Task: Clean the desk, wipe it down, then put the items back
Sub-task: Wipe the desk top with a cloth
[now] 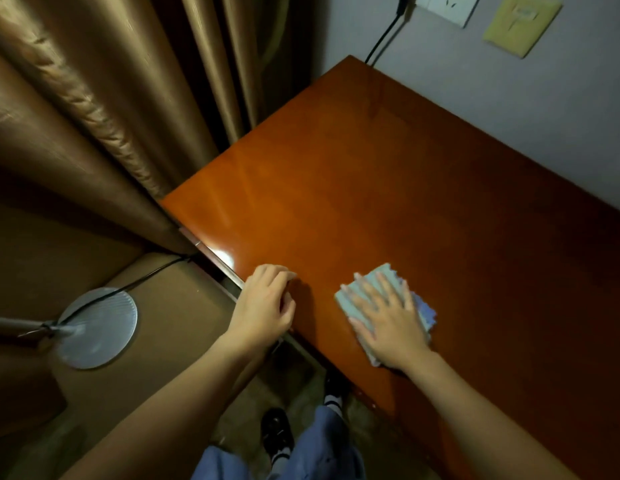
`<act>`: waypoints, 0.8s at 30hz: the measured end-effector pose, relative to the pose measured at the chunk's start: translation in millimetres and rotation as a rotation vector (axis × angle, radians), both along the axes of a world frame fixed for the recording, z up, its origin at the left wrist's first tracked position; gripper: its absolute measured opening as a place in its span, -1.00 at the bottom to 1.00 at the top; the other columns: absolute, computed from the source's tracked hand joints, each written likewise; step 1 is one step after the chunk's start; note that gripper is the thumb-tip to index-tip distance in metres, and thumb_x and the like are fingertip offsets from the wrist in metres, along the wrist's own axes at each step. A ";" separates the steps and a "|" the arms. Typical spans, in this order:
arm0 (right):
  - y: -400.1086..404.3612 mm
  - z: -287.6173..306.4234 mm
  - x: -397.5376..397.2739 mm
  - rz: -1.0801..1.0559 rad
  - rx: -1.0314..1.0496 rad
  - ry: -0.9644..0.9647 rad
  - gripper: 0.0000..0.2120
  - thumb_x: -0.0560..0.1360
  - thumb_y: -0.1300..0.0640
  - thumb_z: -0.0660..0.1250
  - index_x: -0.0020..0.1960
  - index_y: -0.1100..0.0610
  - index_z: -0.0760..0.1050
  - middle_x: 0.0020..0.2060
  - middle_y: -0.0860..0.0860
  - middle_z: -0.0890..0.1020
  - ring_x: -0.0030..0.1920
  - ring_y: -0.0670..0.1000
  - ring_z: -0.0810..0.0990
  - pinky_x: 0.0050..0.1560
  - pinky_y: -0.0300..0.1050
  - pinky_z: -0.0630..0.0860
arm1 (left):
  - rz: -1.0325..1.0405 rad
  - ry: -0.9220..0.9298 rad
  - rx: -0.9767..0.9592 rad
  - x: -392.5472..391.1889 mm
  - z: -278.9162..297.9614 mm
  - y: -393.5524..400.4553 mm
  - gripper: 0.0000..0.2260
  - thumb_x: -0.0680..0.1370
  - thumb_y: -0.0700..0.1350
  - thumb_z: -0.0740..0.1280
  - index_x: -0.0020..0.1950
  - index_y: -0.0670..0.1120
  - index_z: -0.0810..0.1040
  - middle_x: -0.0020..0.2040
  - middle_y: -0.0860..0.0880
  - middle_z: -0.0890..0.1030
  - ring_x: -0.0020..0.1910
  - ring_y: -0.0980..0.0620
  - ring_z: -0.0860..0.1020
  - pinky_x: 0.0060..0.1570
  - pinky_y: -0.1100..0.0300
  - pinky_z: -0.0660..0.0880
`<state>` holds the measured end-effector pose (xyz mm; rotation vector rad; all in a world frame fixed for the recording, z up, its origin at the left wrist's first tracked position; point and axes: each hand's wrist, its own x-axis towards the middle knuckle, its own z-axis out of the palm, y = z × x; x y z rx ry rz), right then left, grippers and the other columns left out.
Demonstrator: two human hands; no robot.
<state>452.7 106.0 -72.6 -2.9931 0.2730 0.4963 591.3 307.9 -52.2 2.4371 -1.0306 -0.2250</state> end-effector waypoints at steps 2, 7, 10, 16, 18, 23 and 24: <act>-21.8 4.1 11.6 -0.126 -0.032 0.002 -0.46 0.56 -0.25 -0.30 0.52 -0.16 -0.07 0.51 -0.08 0.13 0.50 0.14 0.14 0.39 0.33 0.09 | -0.030 0.013 0.013 -7.1 -3.0 -2.9 -0.62 0.46 -0.06 0.09 0.13 -0.16 0.56 0.05 -0.05 0.57 0.11 -0.07 0.50 0.07 0.02 0.50; 3.5 5.6 62.5 -0.422 -0.005 -0.021 -0.46 0.60 -0.21 -0.18 0.51 -0.16 -0.30 0.54 -0.05 -0.17 0.52 0.16 -0.24 0.42 0.34 -0.22 | 0.012 0.052 0.038 -10.8 -7.3 5.2 -0.60 0.45 -0.05 0.09 0.13 -0.18 0.57 0.06 -0.07 0.58 0.12 -0.08 0.50 0.11 0.03 0.48; 39.5 4.7 57.6 -0.234 0.025 -0.040 -0.46 0.59 -0.21 -0.17 0.52 -0.16 -0.25 0.55 -0.05 -0.12 0.53 0.19 -0.16 0.40 0.34 -0.22 | 0.018 0.039 0.052 -12.5 -8.0 9.1 -0.61 0.44 -0.05 0.11 0.11 -0.18 0.58 0.05 -0.07 0.59 0.09 -0.07 0.51 0.11 0.05 0.46; 34.1 3.5 -34.1 0.039 0.011 0.022 -0.48 0.55 -0.21 -0.02 0.49 -0.15 0.15 0.44 -0.05 0.34 0.41 0.16 0.34 0.36 0.35 0.16 | 0.007 0.022 0.087 -17.2 -10.6 -2.5 -0.66 0.44 -0.08 0.17 0.14 -0.15 0.57 0.09 -0.07 0.57 0.14 -0.11 0.49 0.14 -0.04 0.45; 10.9 1.7 -63.6 0.042 0.020 0.006 -0.50 0.59 -0.23 -0.11 0.51 -0.17 0.07 0.45 -0.06 0.31 0.45 0.13 0.25 0.33 0.29 0.11 | 0.010 0.030 0.090 -21.9 -10.2 -7.8 -0.66 0.43 -0.10 0.21 0.16 -0.14 0.56 0.11 -0.06 0.56 0.18 -0.11 0.47 0.16 -0.03 0.41; -28.3 3.2 -64.7 -0.225 -0.037 0.019 -0.47 0.58 -0.25 -0.23 0.53 -0.17 -0.09 0.49 -0.04 0.22 0.50 0.08 0.03 0.42 0.29 0.08 | -0.015 0.025 0.093 -27.7 -9.8 -10.8 -0.66 0.44 -0.09 0.22 0.16 -0.12 0.57 0.13 -0.05 0.56 0.20 -0.09 0.47 0.17 -0.02 0.40; -27.7 3.6 -51.4 -0.321 -0.052 -0.015 -0.47 0.57 -0.24 -0.22 0.52 -0.17 -0.14 0.52 -0.05 0.12 0.52 0.09 -0.05 0.43 0.30 0.00 | -0.027 0.016 0.097 -28.0 -10.2 -9.0 -0.66 0.44 -0.08 0.21 0.16 -0.12 0.57 0.14 -0.05 0.56 0.20 -0.08 0.47 0.16 -0.02 0.41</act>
